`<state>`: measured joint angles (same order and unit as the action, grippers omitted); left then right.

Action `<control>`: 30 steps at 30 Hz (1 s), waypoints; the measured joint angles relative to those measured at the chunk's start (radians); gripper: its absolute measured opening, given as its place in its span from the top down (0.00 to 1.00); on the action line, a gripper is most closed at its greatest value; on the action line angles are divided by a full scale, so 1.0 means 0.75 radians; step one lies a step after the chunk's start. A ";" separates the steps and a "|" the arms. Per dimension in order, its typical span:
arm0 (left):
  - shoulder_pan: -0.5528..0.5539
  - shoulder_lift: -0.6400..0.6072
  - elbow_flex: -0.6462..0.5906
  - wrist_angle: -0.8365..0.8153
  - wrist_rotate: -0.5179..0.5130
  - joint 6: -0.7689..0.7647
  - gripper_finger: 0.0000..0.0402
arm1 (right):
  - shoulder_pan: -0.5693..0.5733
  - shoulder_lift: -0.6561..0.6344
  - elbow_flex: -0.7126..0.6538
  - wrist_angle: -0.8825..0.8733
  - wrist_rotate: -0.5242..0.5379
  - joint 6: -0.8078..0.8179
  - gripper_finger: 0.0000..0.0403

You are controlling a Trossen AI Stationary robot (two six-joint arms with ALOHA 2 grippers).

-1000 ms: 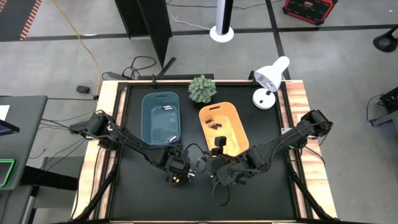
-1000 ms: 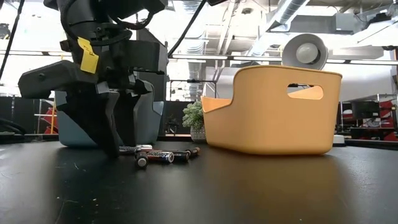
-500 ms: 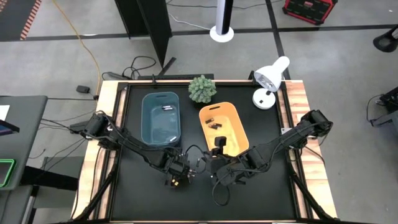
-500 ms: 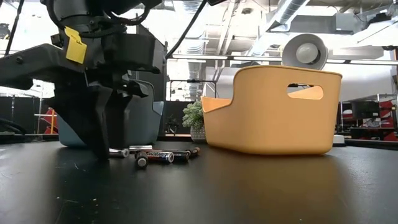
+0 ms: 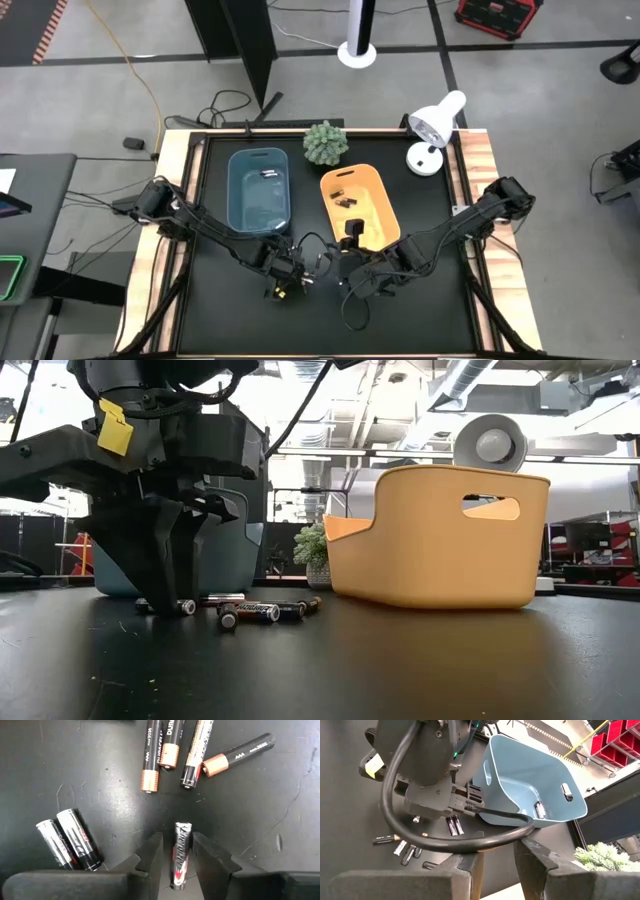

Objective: Sort batteries
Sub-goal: Put the silver battery into the blue bin

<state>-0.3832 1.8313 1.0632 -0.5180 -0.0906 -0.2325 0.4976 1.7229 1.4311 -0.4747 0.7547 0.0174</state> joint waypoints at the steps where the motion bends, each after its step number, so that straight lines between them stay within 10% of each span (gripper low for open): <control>1: 0.000 -0.001 -0.009 0.008 0.008 0.000 0.79 | 0.000 0.000 0.000 0.000 0.000 0.000 0.70; 8: 0.001 0.001 -0.029 0.018 0.017 0.001 0.96 | 0.001 -0.001 0.000 0.001 0.000 -0.001 0.70; 30: -0.008 -0.293 0.116 -0.246 -0.204 0.000 0.96 | 0.003 -0.001 0.002 -0.004 0.000 -0.004 0.70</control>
<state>-0.3893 1.6113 1.1499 -0.7023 -0.2439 -0.2322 0.4995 1.7222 1.4326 -0.4774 0.7544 0.0143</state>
